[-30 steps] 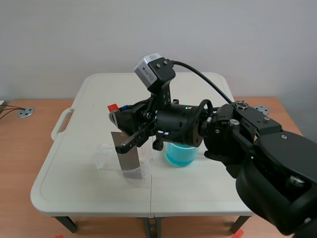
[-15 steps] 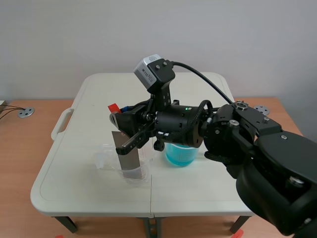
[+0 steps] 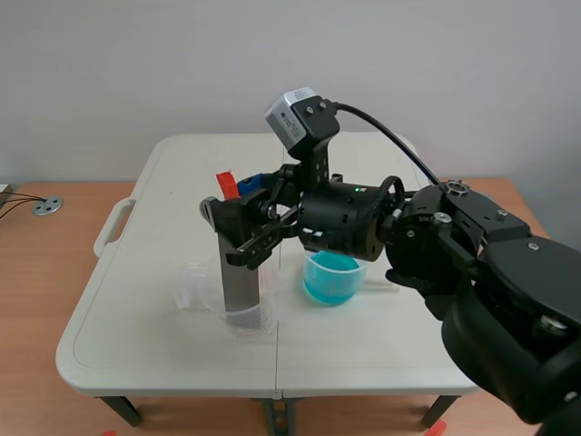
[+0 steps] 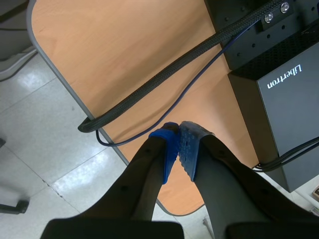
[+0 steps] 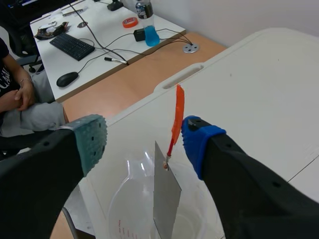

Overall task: Hold the metal plate by the orange handle, dip it into the blue solution, take it out and point at it, then put the plate back in the beaker on the left.
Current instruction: 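Return to the home posture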

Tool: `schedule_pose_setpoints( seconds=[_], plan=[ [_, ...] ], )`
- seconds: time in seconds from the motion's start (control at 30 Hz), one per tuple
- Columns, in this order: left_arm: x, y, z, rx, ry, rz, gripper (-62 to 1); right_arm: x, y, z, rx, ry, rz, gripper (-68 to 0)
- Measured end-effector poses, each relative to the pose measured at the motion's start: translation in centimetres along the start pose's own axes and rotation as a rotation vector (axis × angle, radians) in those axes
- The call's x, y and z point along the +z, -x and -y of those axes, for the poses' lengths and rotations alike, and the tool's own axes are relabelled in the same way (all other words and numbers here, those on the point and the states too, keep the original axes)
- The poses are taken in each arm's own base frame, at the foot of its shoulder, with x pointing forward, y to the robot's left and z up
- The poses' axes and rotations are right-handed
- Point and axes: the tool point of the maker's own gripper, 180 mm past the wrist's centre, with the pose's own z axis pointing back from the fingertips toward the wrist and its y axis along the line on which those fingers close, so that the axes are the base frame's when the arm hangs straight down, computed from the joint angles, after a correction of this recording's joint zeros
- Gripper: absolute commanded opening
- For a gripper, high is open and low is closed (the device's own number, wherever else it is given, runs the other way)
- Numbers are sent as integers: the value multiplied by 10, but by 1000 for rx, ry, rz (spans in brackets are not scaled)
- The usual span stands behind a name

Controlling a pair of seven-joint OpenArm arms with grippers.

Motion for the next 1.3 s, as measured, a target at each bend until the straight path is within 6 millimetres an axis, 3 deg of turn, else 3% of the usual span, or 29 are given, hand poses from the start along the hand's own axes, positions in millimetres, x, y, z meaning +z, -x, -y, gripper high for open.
schedule_pose_setpoints(
  seconds=[0.07,0.2,0.33,0.6,1.0,1.1,1.3],
  plan=[
    [0,0,0,-1,0,-1,-452,1,-4,6,-3,28,20,-244],
    [0,2,0,-12,2,-9,14,4,-6,20,-10,92,28,-150],
    [0,3,0,-22,2,-17,14,6,-7,29,-16,138,34,-7],
    [-5,-12,-9,-36,-16,18,14,9,-3,32,12,148,9,-10],
    [-10,-50,-25,-64,-50,148,14,42,7,62,95,210,-63,-10],
    [-1,-76,-42,-74,-97,231,14,50,2,63,130,211,-67,-10],
    [52,-168,-92,-164,-277,506,14,68,0,55,170,235,-72,-10]
  ],
)
